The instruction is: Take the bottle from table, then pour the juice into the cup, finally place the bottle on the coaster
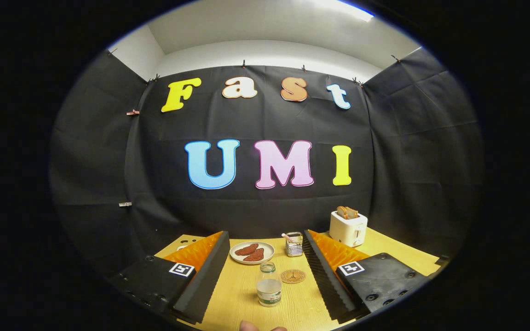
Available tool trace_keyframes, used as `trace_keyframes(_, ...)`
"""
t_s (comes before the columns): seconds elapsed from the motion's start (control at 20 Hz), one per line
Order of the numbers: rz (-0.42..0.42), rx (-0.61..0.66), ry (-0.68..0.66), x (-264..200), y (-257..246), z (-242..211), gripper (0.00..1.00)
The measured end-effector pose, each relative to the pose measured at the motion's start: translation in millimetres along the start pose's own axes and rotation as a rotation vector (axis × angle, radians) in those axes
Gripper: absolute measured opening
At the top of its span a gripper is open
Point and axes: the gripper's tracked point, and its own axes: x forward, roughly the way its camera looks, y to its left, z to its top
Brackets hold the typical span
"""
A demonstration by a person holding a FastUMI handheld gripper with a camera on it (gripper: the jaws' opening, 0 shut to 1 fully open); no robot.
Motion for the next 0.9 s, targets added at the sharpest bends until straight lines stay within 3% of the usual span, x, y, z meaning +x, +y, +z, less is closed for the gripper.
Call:
trace_keyframes(0.3, 0.0, -0.08, 0.032, 5.5, 4.1, -54.8, 0.97)
trace_keyframes(0.9, -0.086, 0.001, 0.075, 47.1, -3.5, -193.5, 0.97)
